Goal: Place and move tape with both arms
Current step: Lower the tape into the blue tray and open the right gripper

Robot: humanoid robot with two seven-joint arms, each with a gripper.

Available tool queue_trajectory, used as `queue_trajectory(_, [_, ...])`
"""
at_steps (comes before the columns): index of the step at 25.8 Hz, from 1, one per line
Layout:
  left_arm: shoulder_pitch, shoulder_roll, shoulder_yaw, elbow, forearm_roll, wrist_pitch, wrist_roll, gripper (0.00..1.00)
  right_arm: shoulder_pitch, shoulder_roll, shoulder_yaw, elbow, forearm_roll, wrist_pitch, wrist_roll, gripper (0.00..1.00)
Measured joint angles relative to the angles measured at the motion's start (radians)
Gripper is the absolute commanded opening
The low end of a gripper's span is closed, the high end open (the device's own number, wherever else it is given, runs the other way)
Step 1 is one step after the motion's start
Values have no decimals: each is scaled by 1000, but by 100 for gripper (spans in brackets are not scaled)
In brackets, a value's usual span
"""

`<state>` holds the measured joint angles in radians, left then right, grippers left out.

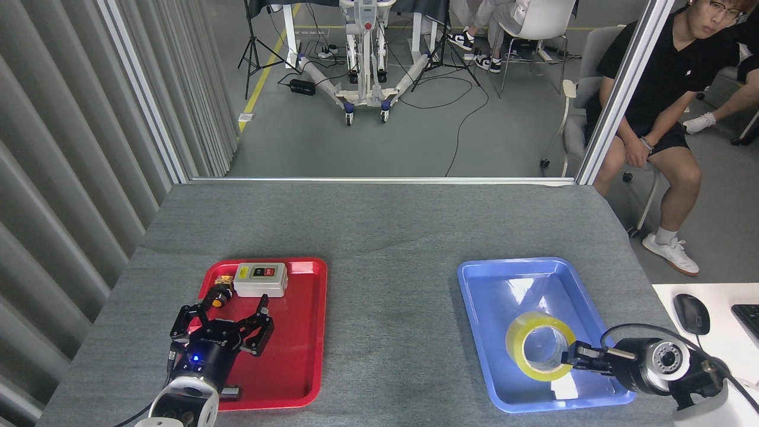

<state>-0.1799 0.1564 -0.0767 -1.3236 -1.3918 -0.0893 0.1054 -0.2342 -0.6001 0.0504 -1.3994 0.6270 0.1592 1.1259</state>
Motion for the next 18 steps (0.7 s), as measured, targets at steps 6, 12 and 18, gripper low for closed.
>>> queue_trajectory(6, [21, 0, 16, -1, 6, -9, 9, 99, -4, 3, 1, 20, -4, 43, -4, 0])
queue_trajectory(12, [31, 3, 19, -1, 7, -1, 11, 99, -8, 13, -3, 55, 5, 60, -29, 0])
queue_trajectory(18, [32, 6, 20, 1, 7, 1, 9, 99, -17, 17, 0, 109, 13, 58, -97, 12])
